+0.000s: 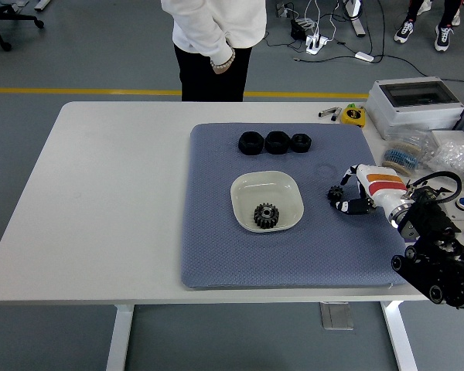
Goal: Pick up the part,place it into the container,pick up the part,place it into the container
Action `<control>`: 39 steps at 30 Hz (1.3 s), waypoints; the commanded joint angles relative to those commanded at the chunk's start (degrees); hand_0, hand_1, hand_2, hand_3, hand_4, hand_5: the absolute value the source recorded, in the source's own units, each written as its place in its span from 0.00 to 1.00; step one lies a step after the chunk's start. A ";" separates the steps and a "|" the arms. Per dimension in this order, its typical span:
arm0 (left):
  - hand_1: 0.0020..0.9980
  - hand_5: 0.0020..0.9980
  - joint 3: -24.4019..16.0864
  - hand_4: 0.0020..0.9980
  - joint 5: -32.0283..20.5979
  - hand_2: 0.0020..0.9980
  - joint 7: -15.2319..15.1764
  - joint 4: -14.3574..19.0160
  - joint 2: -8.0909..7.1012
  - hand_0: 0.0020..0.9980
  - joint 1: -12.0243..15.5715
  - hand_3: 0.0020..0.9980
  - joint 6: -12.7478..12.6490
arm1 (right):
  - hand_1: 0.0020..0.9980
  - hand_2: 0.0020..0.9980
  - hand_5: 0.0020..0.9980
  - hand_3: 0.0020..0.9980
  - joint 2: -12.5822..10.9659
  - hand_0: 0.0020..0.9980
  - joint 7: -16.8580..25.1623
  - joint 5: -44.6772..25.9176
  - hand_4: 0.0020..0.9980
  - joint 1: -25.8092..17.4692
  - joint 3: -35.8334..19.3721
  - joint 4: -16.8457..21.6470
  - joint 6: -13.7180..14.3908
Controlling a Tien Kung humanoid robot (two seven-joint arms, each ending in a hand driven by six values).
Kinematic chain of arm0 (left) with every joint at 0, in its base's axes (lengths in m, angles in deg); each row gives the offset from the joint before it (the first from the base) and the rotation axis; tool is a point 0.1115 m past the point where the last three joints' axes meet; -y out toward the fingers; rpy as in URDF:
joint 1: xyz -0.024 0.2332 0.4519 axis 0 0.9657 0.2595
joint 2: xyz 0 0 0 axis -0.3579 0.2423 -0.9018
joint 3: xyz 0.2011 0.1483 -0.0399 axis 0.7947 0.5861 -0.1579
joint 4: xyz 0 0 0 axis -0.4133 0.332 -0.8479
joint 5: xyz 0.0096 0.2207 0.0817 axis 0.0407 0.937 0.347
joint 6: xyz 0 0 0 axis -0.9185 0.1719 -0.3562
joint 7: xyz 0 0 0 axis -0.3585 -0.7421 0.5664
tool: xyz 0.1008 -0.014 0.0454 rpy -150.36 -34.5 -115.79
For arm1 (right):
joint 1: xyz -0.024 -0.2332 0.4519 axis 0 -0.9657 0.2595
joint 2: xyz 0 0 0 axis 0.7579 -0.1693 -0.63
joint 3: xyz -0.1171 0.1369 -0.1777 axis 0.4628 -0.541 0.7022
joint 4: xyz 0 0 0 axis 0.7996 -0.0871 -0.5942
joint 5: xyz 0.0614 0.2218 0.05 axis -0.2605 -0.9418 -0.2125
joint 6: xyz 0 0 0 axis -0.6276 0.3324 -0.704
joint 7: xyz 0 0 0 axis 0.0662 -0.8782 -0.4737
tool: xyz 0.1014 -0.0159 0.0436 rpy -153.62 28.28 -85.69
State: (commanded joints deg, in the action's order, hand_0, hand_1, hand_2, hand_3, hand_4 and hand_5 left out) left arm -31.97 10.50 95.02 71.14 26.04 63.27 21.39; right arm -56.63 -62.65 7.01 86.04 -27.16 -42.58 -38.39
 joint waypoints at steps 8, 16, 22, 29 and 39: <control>0.71 0.65 -0.05 0.67 0.16 0.74 0.05 0.04 -0.02 0.70 -0.11 0.65 0.07 | 0.00 0.09 0.36 0.53 0.57 0.00 0.33 -1.21 0.88 -0.01 0.89 -0.13 0.44; 0.71 0.65 -0.02 0.67 0.16 0.74 0.07 0.05 -0.01 0.69 -0.20 0.65 0.05 | 0.00 0.08 0.36 0.48 0.56 0.00 0.11 -1.61 0.87 -0.16 1.55 -0.82 0.87; 0.71 0.65 -0.15 0.67 0.39 0.74 0.11 0.05 0.03 0.69 -0.19 0.65 0.08 | 0.00 0.07 0.43 0.33 0.49 0.00 -0.23 -1.60 0.83 -0.30 1.69 -0.82 0.80; 0.71 0.65 -0.22 0.67 0.50 0.74 0.09 0.04 0.04 0.69 -0.18 0.64 0.13 | 0.00 0.06 0.45 0.26 0.47 0.00 -0.52 -1.71 0.81 -0.49 1.82 -0.59 0.50; 0.71 0.65 -0.23 0.67 0.60 0.74 0.11 0.07 -0.03 0.69 -0.24 0.65 0.24 | 0.00 0.06 0.38 0.31 0.46 0.00 -1.03 -2.95 0.85 -0.43 1.39 -0.24 1.31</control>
State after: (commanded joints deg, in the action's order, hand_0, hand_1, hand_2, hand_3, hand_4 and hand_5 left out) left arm -32.21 11.10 95.13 71.21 26.01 63.04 21.63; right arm -56.17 -63.67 4.06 85.61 -25.76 -42.82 -37.08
